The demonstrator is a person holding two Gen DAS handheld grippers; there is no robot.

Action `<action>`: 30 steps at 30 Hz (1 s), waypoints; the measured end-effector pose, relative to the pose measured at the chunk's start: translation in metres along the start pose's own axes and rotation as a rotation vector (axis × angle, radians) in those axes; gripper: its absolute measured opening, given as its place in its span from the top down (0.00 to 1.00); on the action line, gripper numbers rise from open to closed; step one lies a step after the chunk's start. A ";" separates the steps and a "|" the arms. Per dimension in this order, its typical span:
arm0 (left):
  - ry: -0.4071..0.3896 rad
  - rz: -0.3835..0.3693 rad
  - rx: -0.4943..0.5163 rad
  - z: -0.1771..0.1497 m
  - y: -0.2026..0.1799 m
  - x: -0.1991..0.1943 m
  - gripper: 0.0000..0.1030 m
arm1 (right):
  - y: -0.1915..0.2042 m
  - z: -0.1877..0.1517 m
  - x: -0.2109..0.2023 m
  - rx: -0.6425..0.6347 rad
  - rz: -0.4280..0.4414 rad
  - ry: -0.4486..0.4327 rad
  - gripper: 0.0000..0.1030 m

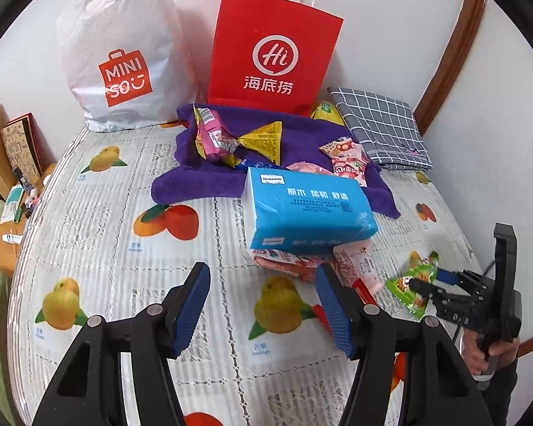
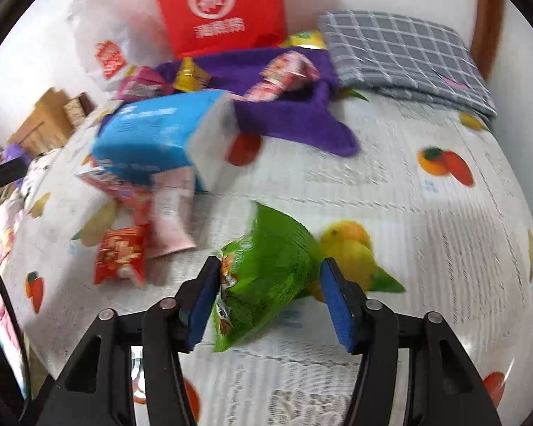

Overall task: Organize snacks
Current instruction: 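Grasp the green snack bag with the right tool while the left tool approaches the pink strip packet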

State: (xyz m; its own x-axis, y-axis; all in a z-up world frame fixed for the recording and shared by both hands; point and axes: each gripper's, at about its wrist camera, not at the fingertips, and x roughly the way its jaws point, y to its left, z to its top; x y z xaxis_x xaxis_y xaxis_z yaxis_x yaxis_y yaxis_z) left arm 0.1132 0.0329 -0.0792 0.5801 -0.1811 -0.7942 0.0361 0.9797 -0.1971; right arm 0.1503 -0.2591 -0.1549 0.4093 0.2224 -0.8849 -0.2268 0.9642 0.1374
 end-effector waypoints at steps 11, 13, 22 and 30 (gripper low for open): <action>0.007 0.014 0.021 -0.009 -0.007 0.004 0.42 | -0.026 -0.018 -0.028 0.210 0.030 -0.075 0.33; 0.016 0.010 0.028 -0.011 -0.010 0.007 0.42 | -0.021 -0.019 -0.025 0.228 0.056 -0.087 0.32; 0.056 0.021 0.015 -0.017 -0.006 0.021 0.42 | -0.014 -0.004 0.007 0.225 0.098 -0.073 0.31; 0.095 -0.010 -0.009 -0.012 -0.014 0.045 0.42 | -0.010 0.014 0.030 0.178 0.108 -0.064 0.34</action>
State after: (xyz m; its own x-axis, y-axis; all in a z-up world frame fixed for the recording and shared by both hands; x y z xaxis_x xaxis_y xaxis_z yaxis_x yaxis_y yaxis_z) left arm 0.1290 0.0100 -0.1196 0.5001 -0.1985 -0.8429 0.0343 0.9771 -0.2098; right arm 0.1775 -0.2599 -0.1763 0.4481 0.3288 -0.8313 -0.1152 0.9434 0.3110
